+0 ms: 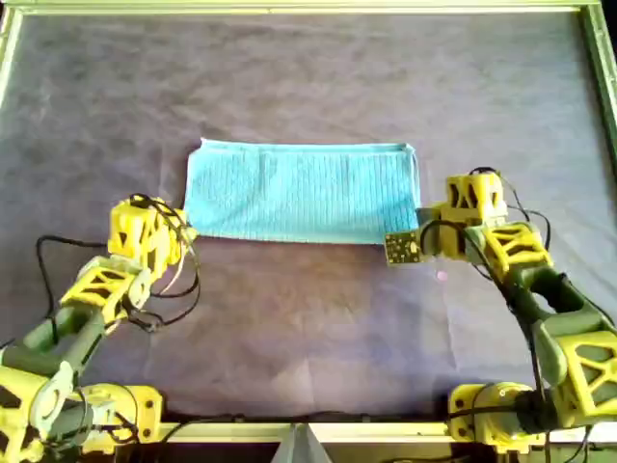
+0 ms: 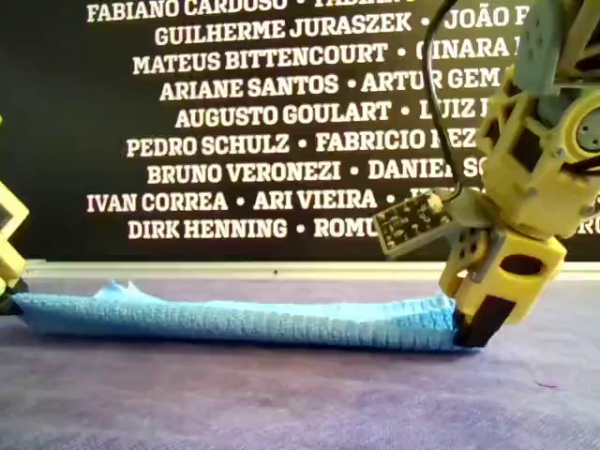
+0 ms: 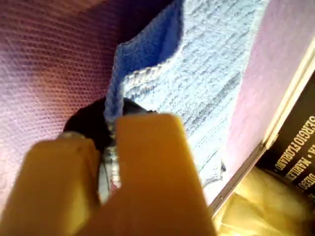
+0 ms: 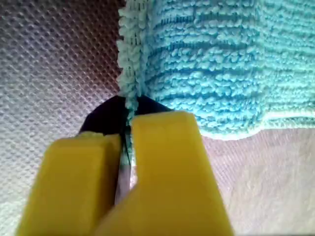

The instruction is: Fold a cloth

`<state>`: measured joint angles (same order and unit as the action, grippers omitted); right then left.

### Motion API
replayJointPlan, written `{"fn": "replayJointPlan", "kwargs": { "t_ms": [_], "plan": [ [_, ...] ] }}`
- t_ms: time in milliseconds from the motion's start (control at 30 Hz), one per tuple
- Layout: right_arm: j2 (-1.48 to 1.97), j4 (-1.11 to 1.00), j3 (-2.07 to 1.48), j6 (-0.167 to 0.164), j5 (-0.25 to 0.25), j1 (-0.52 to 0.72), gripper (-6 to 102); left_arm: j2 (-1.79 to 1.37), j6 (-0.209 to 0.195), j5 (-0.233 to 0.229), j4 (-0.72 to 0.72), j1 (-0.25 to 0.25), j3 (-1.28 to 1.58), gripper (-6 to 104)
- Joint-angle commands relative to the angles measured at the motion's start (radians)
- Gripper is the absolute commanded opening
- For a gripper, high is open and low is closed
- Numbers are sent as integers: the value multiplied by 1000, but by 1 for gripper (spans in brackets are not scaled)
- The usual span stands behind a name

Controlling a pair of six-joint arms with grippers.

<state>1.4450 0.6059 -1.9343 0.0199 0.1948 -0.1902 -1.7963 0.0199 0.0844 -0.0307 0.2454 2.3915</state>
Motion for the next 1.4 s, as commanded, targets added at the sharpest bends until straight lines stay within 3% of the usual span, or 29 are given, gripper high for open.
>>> {"fn": "replayJointPlan", "kwargs": {
  "t_ms": [0, 167, 333, 800, 1100, 1367],
  "plan": [
    [89, -9, 5, -8, -8, 9, 11, -58, -3, -8, 9, 8, 3, 14],
    [169, -3, -34, -8, -8, 18, 33, -158, 12, -9, 9, 8, 120, 40],
    [356, -3, -161, -9, -3, 18, 46, -383, 14, -26, 9, -2, 250, 47],
    [1062, -26, -644, -9, -9, 18, 49, -1312, 14, -28, 11, -8, 629, 47],
    [1284, -26, -781, -9, -11, 20, 49, -1313, 14, -28, 11, -8, 630, 47],
    [971, -28, -652, -23, -9, 8, 49, -1312, 14, -28, 9, -8, 632, 47]
  ]
}}
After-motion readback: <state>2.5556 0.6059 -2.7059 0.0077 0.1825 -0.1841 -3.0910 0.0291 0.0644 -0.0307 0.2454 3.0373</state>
